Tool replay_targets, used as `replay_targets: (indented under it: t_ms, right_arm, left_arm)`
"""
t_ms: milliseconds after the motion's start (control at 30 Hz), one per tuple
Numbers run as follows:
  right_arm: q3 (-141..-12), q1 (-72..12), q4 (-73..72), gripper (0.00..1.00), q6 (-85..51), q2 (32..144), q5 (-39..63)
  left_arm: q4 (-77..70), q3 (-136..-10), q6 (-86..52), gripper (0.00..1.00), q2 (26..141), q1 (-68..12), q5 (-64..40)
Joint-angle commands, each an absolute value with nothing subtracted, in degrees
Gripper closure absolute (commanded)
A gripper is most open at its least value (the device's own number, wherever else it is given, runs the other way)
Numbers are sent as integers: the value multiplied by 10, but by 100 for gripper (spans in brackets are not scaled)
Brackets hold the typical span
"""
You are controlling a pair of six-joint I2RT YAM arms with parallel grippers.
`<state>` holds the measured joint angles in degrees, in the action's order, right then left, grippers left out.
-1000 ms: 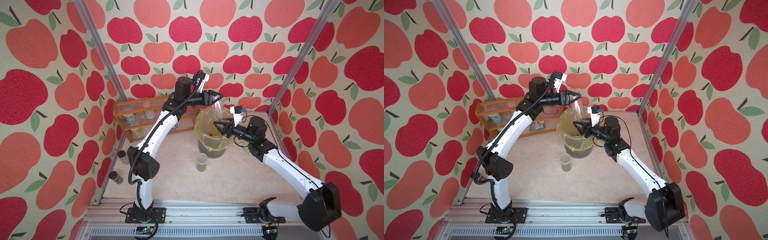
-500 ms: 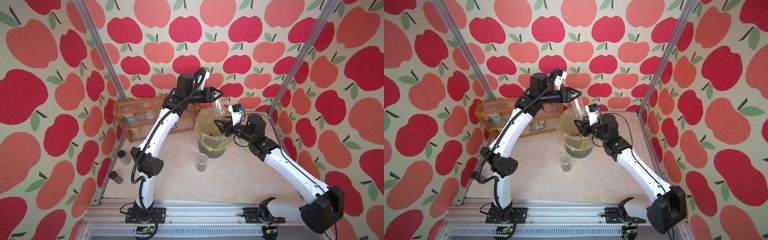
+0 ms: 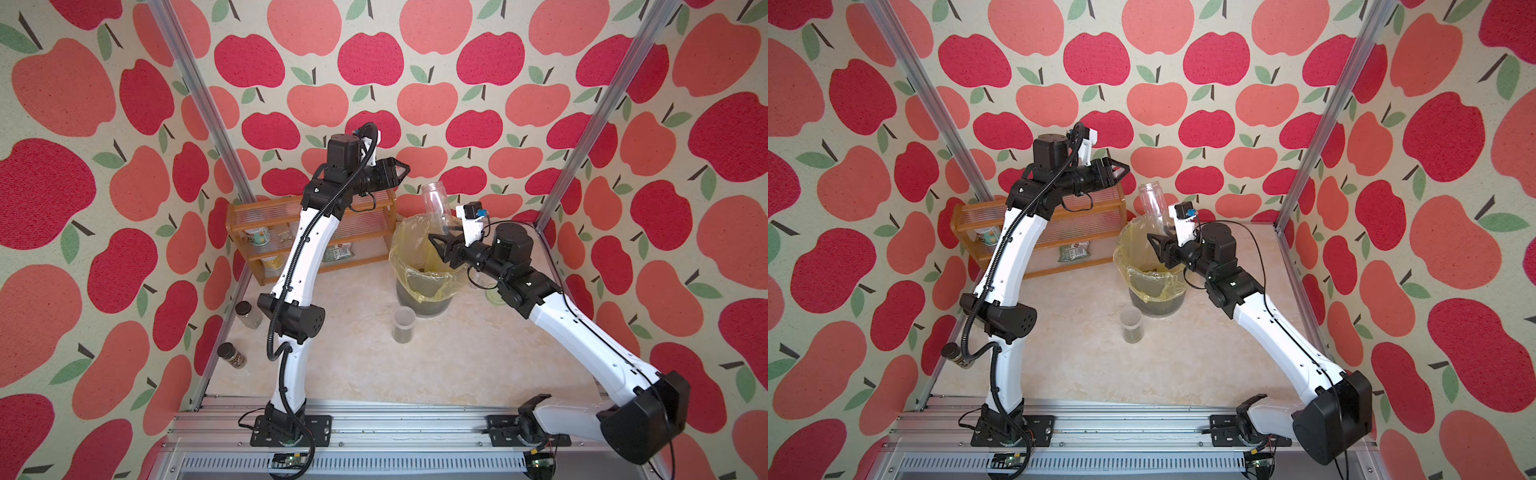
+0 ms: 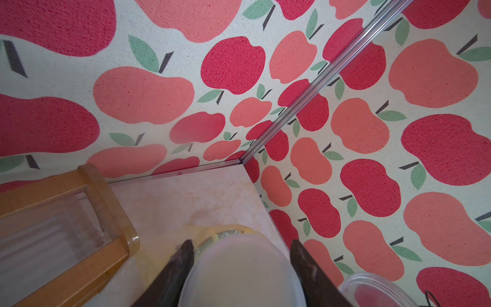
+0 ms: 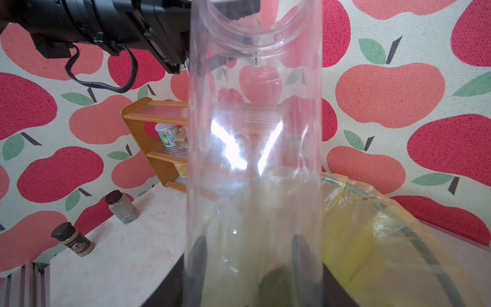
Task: Empty moldy mung beans from jars
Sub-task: Unscrew the lid from the jar, then place the lid at the center of the board.
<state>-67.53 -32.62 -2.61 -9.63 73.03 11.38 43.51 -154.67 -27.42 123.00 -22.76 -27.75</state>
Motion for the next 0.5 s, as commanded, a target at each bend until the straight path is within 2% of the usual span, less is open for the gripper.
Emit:
replay_targets:
  t_ms: [0,67,133,200,467]
  right_arm:
    - [-707,-325,1,67,-71,721,106]
    - [-707,-323,13,67,-65,713,101]
    - [-703,-319,15,67,-68,708,104]
    - [-701,-317,19,67,-75,705,110]
    - [-699,-313,39,67,-91,695,127]
  left_arm:
    - [490,-1489,-211,42,1162,-224,-229]
    - [440,-1360,-192,42,1084,-223,-189]
    - [314,-1166,-195,42,985,-226,-155]
    - [220,-1026,-190,41,914,-227,-111]
    - [138,-790,-151,41,787,-223,-11]
